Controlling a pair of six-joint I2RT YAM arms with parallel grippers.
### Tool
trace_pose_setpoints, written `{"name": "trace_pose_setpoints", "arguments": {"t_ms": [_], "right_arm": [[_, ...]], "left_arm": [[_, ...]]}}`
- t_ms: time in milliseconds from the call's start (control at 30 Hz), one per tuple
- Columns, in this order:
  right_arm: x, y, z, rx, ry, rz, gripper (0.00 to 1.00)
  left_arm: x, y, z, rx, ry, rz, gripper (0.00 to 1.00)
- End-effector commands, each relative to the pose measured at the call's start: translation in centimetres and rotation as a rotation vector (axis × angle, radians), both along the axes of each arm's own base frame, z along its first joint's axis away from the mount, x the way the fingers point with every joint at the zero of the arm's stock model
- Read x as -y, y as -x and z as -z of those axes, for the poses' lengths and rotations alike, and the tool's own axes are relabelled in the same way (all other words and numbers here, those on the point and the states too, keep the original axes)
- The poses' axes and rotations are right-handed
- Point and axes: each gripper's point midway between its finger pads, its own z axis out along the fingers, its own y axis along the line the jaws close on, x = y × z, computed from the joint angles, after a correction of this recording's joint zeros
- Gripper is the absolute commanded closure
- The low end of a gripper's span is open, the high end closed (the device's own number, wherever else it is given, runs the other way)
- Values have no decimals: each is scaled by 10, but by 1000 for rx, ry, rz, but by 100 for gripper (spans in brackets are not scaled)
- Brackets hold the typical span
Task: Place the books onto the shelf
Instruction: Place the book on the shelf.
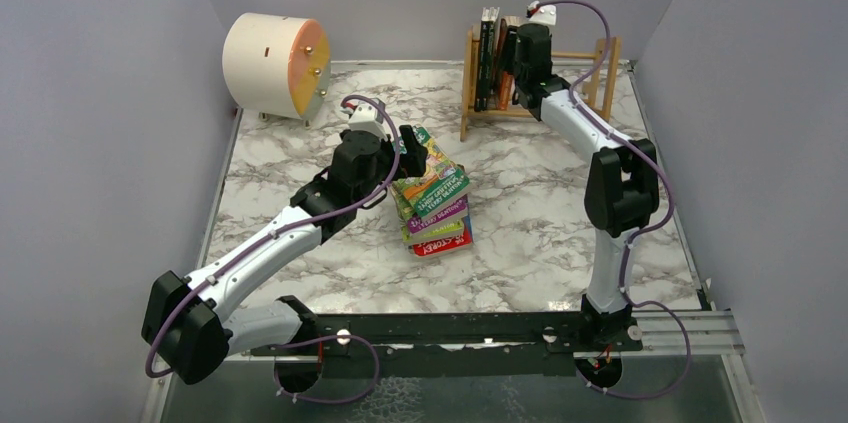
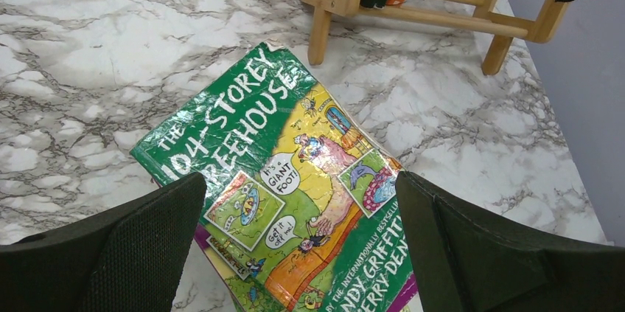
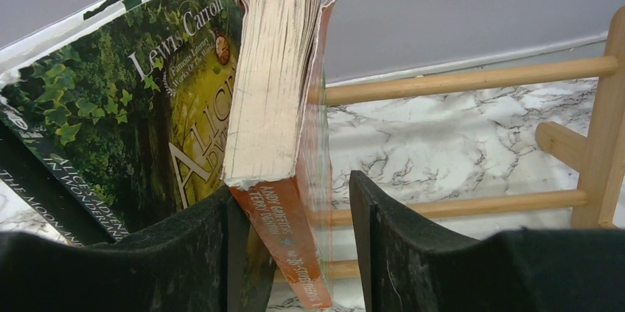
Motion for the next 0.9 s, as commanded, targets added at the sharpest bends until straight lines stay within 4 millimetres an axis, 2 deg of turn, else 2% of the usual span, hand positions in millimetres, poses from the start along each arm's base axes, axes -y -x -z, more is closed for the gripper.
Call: {"name": "trace_pose_setpoints", "arguments": {"t_ms": [0,100,200,267,467,867], "right_arm": [[-3,-6,-2,14,-15,-25,54],[-3,-10,0,14,-19,-29,67],[-4,-13,0,18,-21,-40,85],[-6,-14,-2,23,-23,-49,92],[-10,-15,-15,36,-33,-71,99],[-14,-25,-57,46,0,-98,99]], "left_arm": [[0,-4,-3,10,5,-5,2],[0,-4,-1,6,3,-5,2],[0,-4,0,4,3,-5,2],[0,-3,1,3,3,-6,2],[0,-4,2,0,1,-7,2],[-1,-3,3,0,0,-10,2]]}}
